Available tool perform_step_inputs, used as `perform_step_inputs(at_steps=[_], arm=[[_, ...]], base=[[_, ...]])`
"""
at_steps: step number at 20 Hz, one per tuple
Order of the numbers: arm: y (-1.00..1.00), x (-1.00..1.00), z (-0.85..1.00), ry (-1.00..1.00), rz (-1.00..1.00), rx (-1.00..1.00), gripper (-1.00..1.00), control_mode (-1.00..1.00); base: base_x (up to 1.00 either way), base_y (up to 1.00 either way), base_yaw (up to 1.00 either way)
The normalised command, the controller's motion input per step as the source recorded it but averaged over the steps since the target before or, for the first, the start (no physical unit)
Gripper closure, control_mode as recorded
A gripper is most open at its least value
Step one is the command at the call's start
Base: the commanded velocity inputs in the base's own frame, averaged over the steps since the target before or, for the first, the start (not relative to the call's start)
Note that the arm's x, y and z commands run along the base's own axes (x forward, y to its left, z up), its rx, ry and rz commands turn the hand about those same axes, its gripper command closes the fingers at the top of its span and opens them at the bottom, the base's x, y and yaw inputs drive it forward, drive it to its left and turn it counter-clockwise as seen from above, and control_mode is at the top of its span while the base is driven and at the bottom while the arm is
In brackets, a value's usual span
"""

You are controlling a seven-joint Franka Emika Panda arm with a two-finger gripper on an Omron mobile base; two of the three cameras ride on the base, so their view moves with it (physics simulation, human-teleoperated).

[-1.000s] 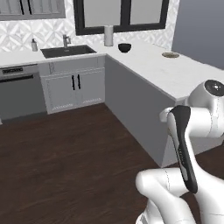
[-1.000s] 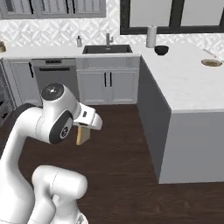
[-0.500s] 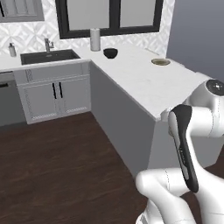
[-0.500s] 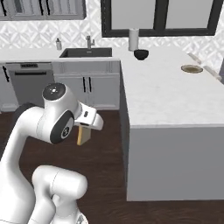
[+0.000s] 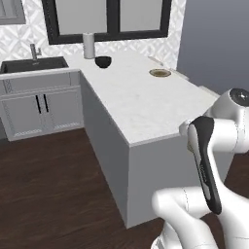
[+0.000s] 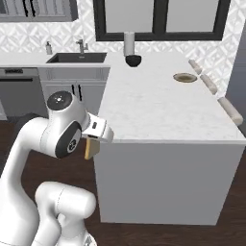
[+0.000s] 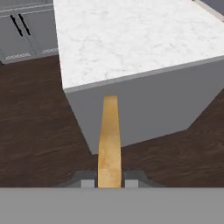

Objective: Start the toaster. Once the lever pops up, take the bread to the plate on the dining counter.

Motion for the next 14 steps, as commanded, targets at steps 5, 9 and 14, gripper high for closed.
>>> perform_step_inputs(at_steps=[5,9,14], arm=[[0.0,0.0,0.0,0.0,0.0,0.0,1.0,1.0],[0.0,0.0,0.0,0.0,0.0,0.0,1.0,1.0],[0.0,0.0,0.0,0.0,0.0,0.0,1.0,1.0]], base=[[0.46,-1.0,0.13],[0.47,-1.0,0.15],[0.49,-1.0,0.16]])
